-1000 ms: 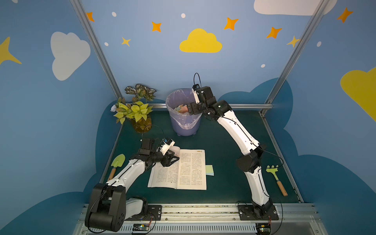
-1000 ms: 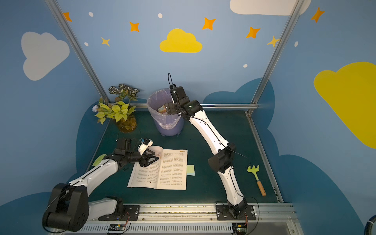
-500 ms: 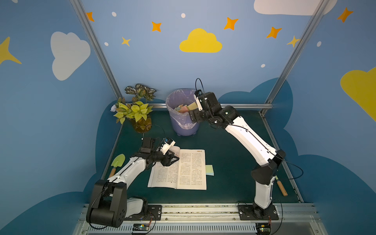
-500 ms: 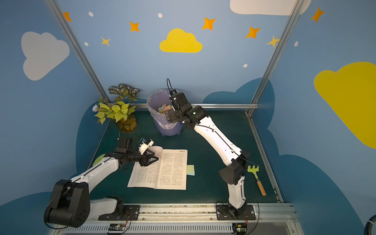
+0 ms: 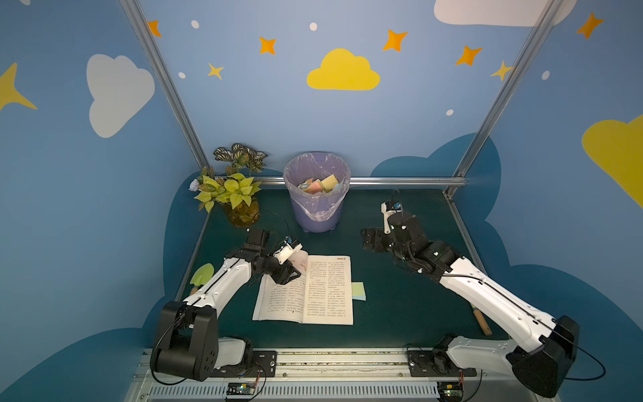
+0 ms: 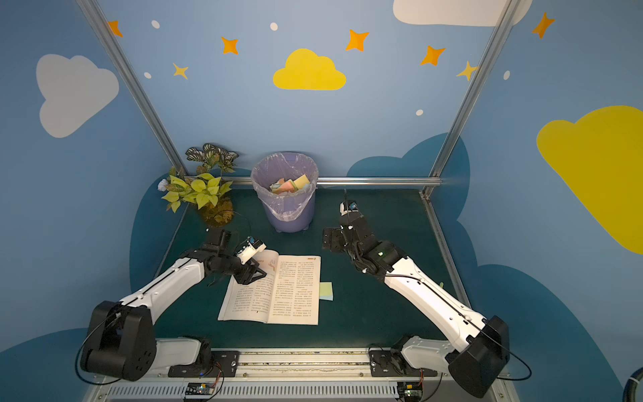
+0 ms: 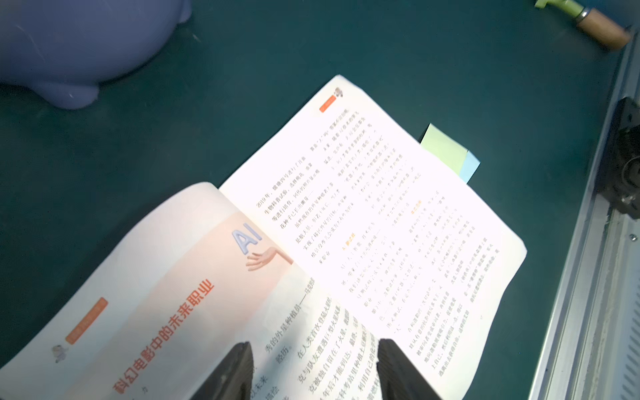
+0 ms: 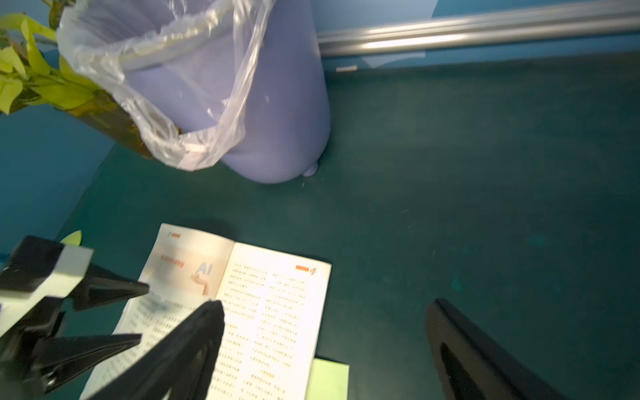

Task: Peel off the used sticky note
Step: Turn the page of the book at the center of the board.

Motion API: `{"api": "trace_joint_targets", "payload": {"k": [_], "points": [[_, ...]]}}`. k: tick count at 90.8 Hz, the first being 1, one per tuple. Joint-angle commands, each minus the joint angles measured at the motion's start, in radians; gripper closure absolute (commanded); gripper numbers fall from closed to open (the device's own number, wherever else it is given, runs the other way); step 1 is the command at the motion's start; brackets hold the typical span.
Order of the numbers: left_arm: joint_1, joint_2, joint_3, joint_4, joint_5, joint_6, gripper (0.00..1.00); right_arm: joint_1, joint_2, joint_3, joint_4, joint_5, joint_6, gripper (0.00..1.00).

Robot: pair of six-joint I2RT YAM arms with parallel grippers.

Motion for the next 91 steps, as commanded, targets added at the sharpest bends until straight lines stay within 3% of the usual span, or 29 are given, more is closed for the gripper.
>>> {"api": "trace_joint_targets", "payload": {"k": [1,11,40,68,91], "points": [[-0.036,0.004,0.011,-0.053,-0.079,0.05,0.4,0.045,-0.029,-0.121,0.081,-0.062,0.135,0.08],[-0.047,0.01,0.001,-0.053,-0.102,0.06,0.42,0.062,0.002,-0.248,0.217,-0.122,0.216,0.13],[-0.058,0.05,-0.001,-0.074,-0.212,0.12,0.49,0.15,0.136,-0.459,0.506,-0.168,0.364,0.14],[-0.077,0.065,-0.031,-0.069,-0.302,0.16,0.54,0.189,0.277,-0.493,0.641,-0.197,0.418,0.15],[-0.121,0.117,-0.038,-0.056,-0.35,0.164,0.58,0.221,0.289,-0.492,0.655,-0.181,0.422,0.16]]}}
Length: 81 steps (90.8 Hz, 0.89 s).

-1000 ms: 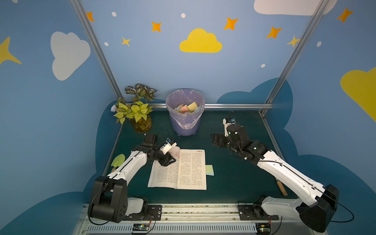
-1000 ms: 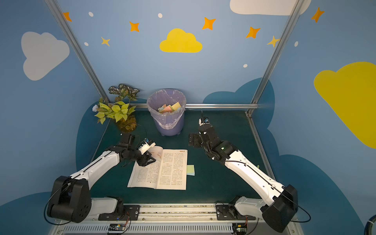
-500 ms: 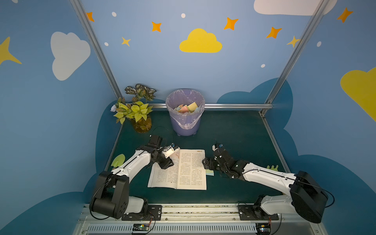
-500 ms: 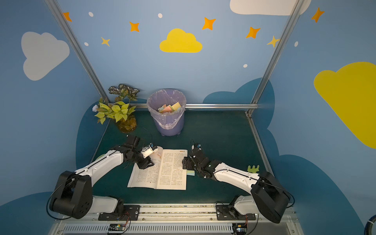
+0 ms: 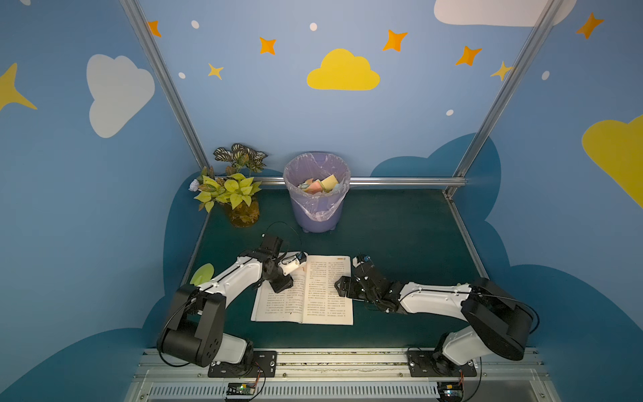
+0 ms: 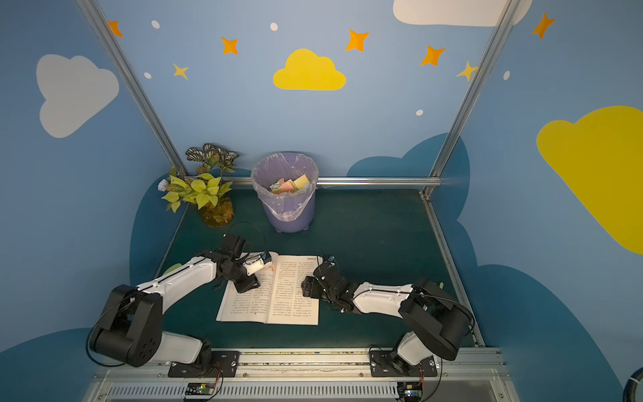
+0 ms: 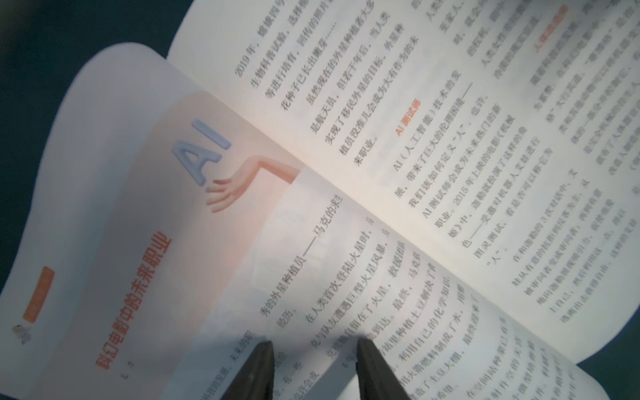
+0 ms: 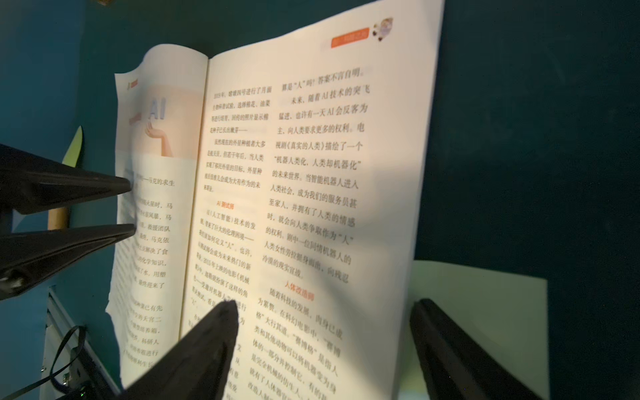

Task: Peel off the used sticky note
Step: Turn the page of the book at the center of the board.

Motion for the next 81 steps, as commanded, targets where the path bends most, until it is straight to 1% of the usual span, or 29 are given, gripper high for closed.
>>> {"api": "trace_joint_targets", "payload": {"k": [1,39,81], "points": [[-0.018,0.021,-0.019,-0.011,-0.028,0.017,0.58,0.014,0.0,-0.005,0.038,0.008,0.012,0.16],[-0.048,0.026,-0.027,-0.01,-0.033,0.011,0.6,0.02,-0.034,-0.034,0.164,-0.061,0.045,0.16],[-0.051,0.003,-0.023,-0.02,-0.003,0.001,0.62,0.045,-0.06,-0.022,0.195,-0.078,0.049,0.16]]}}
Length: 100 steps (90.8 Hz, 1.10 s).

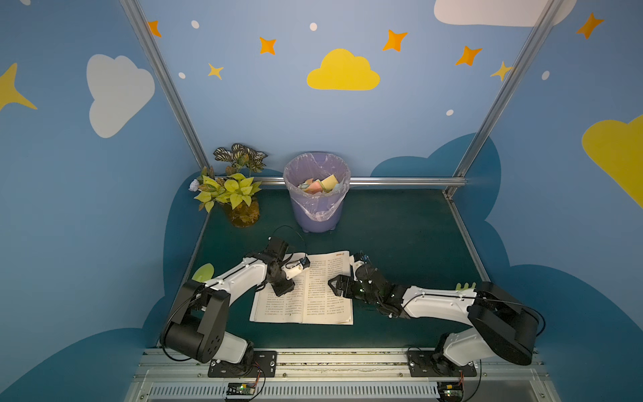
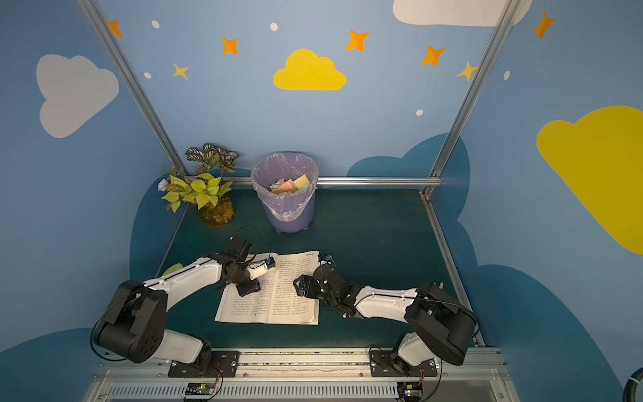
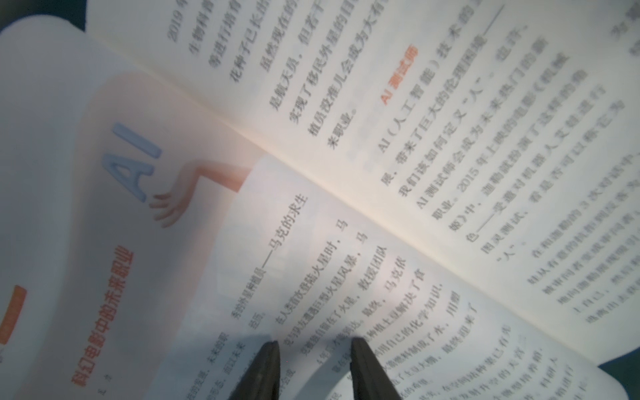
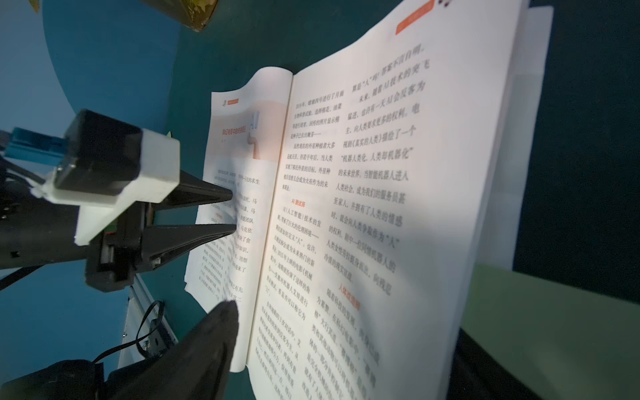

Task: Peel off the used sticky note
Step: Turn the page of the book at the center of the board.

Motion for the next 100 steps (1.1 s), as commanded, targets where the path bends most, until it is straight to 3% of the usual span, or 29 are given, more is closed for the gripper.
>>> {"api": "trace_joint_targets", "payload": {"k": [1,74,100], "points": [[-0.005,-0.018,-0.008,-0.025,0.039,-0.005,0.62,0.014,-0.016,0.009,0.047,-0.025,0.01,0.16],[0.052,-0.093,0.018,-0.076,0.187,-0.023,0.65,0.1,0.059,0.116,0.014,-0.025,0.0,0.37],[0.071,-0.105,0.023,-0.079,0.199,-0.022,0.66,0.112,0.002,0.036,-0.102,0.082,0.004,0.15]]}}
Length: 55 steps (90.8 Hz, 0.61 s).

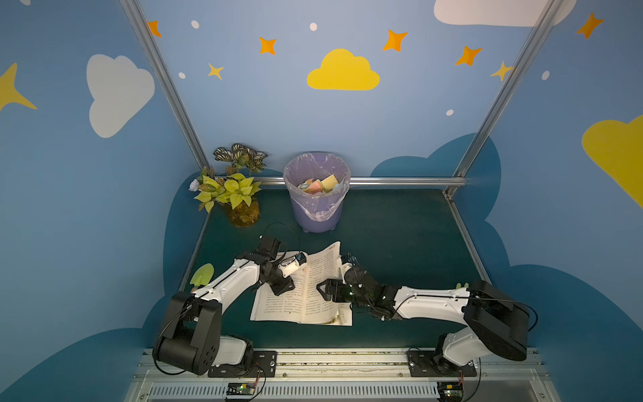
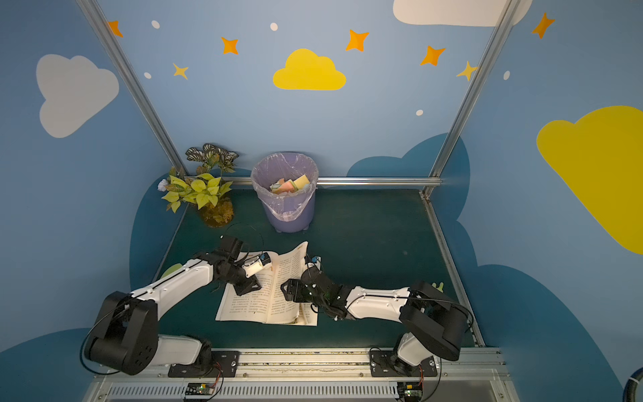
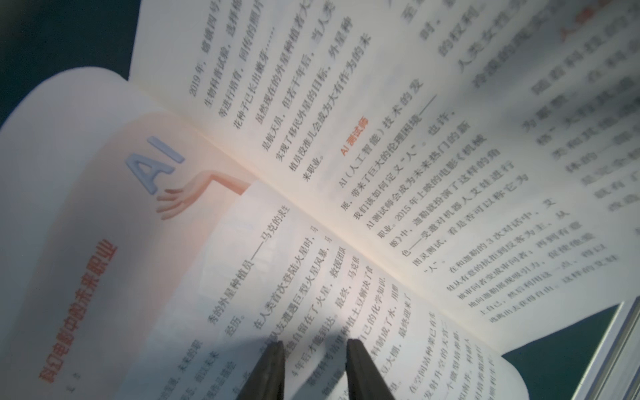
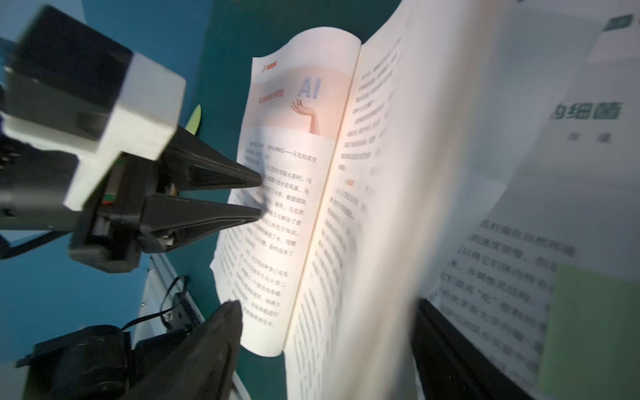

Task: Peel off the used sticky note
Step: Turn the page of the book at the center of the board.

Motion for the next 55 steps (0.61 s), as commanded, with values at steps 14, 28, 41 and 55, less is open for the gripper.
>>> {"api": "trace_joint_targets", "payload": {"k": [14,28,41,55], "points": [[0.003,-0.026,0.026,-0.031,0.032,-0.005,0.66,0.009,-0.039,-0.095,0.002,0.032,0.016,0.15],[0.002,-0.017,0.025,-0.031,0.031,-0.006,0.66,-0.002,-0.037,-0.134,0.1,-0.006,0.03,0.15],[-0.001,-0.013,0.028,-0.03,0.033,-0.009,0.66,-0.005,-0.044,-0.132,0.135,-0.026,0.031,0.26],[-0.004,0.004,0.025,-0.027,0.034,-0.007,0.67,-0.002,-0.05,-0.092,0.115,-0.042,0.019,0.5]]}}
